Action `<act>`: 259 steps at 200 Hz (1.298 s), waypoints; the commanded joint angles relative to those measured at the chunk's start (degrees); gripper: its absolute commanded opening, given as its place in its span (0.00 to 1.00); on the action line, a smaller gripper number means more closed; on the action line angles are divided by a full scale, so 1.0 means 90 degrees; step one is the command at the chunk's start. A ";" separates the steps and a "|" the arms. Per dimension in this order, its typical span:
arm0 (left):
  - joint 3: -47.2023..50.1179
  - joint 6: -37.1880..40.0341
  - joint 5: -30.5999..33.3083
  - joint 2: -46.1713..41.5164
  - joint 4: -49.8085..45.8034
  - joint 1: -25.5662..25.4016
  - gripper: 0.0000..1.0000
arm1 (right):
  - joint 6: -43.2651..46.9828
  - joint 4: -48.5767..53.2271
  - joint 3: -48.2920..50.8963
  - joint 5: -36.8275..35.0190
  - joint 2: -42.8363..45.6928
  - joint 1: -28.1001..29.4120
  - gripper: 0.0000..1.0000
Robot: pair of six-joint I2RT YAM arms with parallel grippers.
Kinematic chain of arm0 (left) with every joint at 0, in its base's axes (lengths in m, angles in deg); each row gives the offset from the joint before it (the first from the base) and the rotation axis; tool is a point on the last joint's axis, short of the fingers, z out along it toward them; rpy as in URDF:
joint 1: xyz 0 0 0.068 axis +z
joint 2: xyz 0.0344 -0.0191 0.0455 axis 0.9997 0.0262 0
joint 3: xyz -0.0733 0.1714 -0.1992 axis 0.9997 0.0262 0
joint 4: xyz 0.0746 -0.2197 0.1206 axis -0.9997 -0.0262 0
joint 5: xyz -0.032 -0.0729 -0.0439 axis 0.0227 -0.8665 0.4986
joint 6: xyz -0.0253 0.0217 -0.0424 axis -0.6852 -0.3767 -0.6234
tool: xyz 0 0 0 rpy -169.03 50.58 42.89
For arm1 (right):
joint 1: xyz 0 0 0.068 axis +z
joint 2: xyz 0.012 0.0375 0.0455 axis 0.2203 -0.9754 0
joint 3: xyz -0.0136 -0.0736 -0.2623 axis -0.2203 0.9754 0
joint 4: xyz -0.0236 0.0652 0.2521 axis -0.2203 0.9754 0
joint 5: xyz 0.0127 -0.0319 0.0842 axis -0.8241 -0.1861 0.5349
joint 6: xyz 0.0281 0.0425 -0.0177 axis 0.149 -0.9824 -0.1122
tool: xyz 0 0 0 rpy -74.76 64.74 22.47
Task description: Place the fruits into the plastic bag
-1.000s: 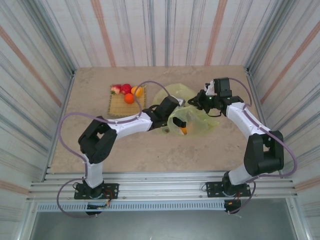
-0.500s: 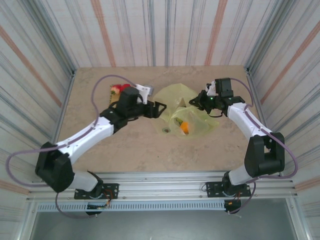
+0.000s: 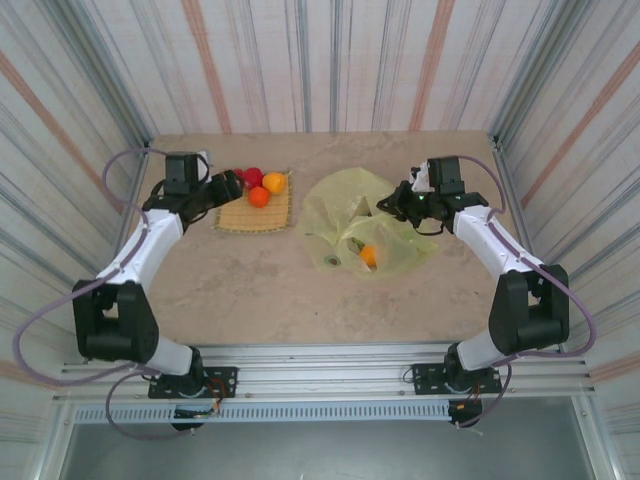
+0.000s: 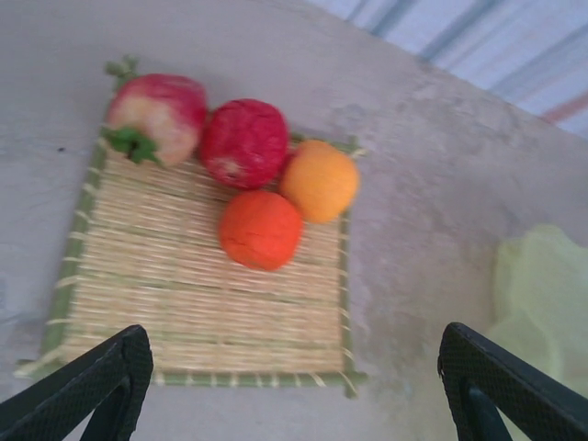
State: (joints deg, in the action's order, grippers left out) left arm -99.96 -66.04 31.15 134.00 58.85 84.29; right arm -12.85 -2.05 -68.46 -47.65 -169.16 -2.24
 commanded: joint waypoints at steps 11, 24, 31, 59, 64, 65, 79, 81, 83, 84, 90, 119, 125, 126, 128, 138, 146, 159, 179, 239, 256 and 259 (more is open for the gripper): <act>-0.0778 -0.0195 0.0269 0.0922 -0.0217 0.0352 0.85 | 0.0225 0.0143 -0.0195 0.0008 -0.0106 0.0046 0.00; -0.1135 -0.0104 0.0471 0.1340 -0.0363 0.0386 0.85 | 0.0243 0.0147 -0.0216 0.0033 -0.0149 0.0046 0.00; -0.1330 -0.0017 0.0588 0.1567 -0.0442 0.0389 0.85 | 0.0253 0.0143 -0.0229 0.0046 -0.0166 0.0039 0.00; -0.2142 0.0174 0.0825 0.2427 -0.0738 0.0418 0.85 | 0.0265 0.0132 -0.0266 0.0072 -0.0266 0.0049 0.00; -0.2287 0.0194 0.0838 0.2571 -0.0780 0.0422 0.85 | 0.0279 0.0137 -0.0270 0.0080 -0.0276 0.0044 0.00; -0.2315 0.0197 0.0841 0.2593 -0.0788 0.0420 0.85 | 0.0282 0.0134 -0.0268 0.0079 -0.0276 0.0045 0.00; -0.2666 0.0280 0.0848 0.2961 -0.0844 0.0431 0.84 | 0.0276 0.0122 -0.0271 0.0107 -0.0318 0.0037 0.00; -0.2716 0.0293 0.0854 0.3011 -0.0857 0.0429 0.84 | 0.0280 0.0122 -0.0262 0.0107 -0.0323 0.0037 0.00; -0.2765 0.0303 0.0858 0.3068 -0.0875 0.0436 0.84 | 0.0281 0.0122 -0.0252 0.0107 -0.0325 0.0034 0.00; -0.2793 0.0305 0.0861 0.3090 -0.0885 0.0432 0.84 | 0.0278 0.0122 -0.0259 0.0107 -0.0325 0.0035 0.00; -0.2954 0.0344 0.0850 0.3238 -0.0943 0.0441 0.84 | 0.0275 0.0119 -0.0241 0.0119 -0.0321 0.0038 0.00; -0.3669 0.0496 0.0704 0.3852 -0.1185 0.0464 0.81 | 0.0279 0.0108 -0.0197 0.0122 -0.0324 0.0008 0.00; -0.3812 0.0509 0.0648 0.4071 -0.1255 0.0459 0.80 | 0.0276 0.0105 -0.0195 0.0119 -0.0320 0.0006 0.00; -0.3839 0.0510 0.0648 0.4095 -0.1270 0.0463 0.80 | 0.0275 0.0104 -0.0191 0.0119 -0.0323 0.0000 0.00; -0.3888 0.0516 0.0636 0.4140 -0.1286 0.0466 0.80 | 0.0275 0.0110 -0.0186 0.0117 -0.0320 -0.0002 0.00; -0.4092 0.0551 0.0579 0.4334 -0.1386 0.0466 0.79 | 0.0275 0.0103 -0.0197 0.0133 -0.0325 -0.0012 0.00; -0.4217 0.0560 0.0526 0.4454 -0.1461 0.0464 0.78 | 0.0265 0.0094 -0.0204 0.0128 -0.0323 -0.0012 0.00; -0.4411 0.0576 0.0547 0.4629 -0.1572 0.0460 0.76 | 0.0261 0.0101 -0.0207 0.0134 -0.0323 -0.0015 0.00; -0.4497 0.0604 0.0526 0.4758 -0.1529 0.0464 0.74 | 0.0250 0.0095 -0.0197 0.0117 -0.0325 -0.0003 0.00; -0.4660 0.0676 0.0414 0.5027 -0.1594 0.0465 0.70 | 0.0237 0.0093 -0.0153 0.0098 -0.0321 0.0017 0.00; -0.4657 0.0678 0.0378 0.5046 -0.1612 0.0464 0.70 | 0.0231 0.0095 -0.0156 0.0110 -0.0329 0.0027 0.00; -0.4649 0.0669 0.0375 0.5050 -0.1616 0.0458 0.70 | 0.0236 0.0093 -0.0157 0.0107 -0.0333 0.0026 0.00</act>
State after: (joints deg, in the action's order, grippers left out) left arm -140.39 -60.95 35.87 178.53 45.96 88.07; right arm -11.56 -1.96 -69.24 -47.56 -171.54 -2.24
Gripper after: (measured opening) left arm 0.700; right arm 0.048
